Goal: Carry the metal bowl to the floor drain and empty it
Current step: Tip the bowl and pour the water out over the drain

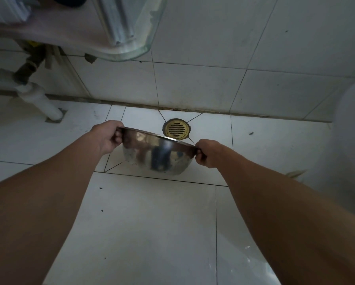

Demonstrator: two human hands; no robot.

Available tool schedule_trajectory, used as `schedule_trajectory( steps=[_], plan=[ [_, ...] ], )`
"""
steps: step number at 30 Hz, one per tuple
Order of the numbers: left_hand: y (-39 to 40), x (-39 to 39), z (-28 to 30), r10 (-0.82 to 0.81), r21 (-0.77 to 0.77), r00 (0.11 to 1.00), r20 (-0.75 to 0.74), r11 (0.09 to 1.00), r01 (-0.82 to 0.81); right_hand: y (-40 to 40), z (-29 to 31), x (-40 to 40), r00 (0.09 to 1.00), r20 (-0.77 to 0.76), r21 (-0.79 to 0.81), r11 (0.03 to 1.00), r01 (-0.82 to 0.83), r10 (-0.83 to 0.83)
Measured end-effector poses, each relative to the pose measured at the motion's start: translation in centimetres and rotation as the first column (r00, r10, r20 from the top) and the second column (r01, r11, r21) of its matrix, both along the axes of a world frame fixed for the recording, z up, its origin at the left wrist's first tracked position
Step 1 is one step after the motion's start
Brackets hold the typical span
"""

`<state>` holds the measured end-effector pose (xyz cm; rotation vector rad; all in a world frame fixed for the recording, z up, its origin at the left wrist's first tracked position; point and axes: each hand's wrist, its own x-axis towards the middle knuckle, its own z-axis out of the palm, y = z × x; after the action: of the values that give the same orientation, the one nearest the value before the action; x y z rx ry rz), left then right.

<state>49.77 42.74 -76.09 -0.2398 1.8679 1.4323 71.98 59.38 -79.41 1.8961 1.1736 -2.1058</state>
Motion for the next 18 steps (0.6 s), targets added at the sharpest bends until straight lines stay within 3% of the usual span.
schedule_trajectory(
  steps=[12, 18],
  plan=[
    [0.0, 0.29, 0.55, 0.021, -0.02, 1.0, -0.002, 1.0, -0.021, -0.01, 0.15, -0.2, 1.0, 0.015, -0.024, 1.0, 0.004, -0.003],
    [0.09, 0.63, 1.01, 0.005, 0.027, 0.999, -0.047, 1.0, -0.003, 0.06, 0.19, -0.56, 0.996, -0.035, 0.165, 0.983, 0.082, -0.077]
  ],
)
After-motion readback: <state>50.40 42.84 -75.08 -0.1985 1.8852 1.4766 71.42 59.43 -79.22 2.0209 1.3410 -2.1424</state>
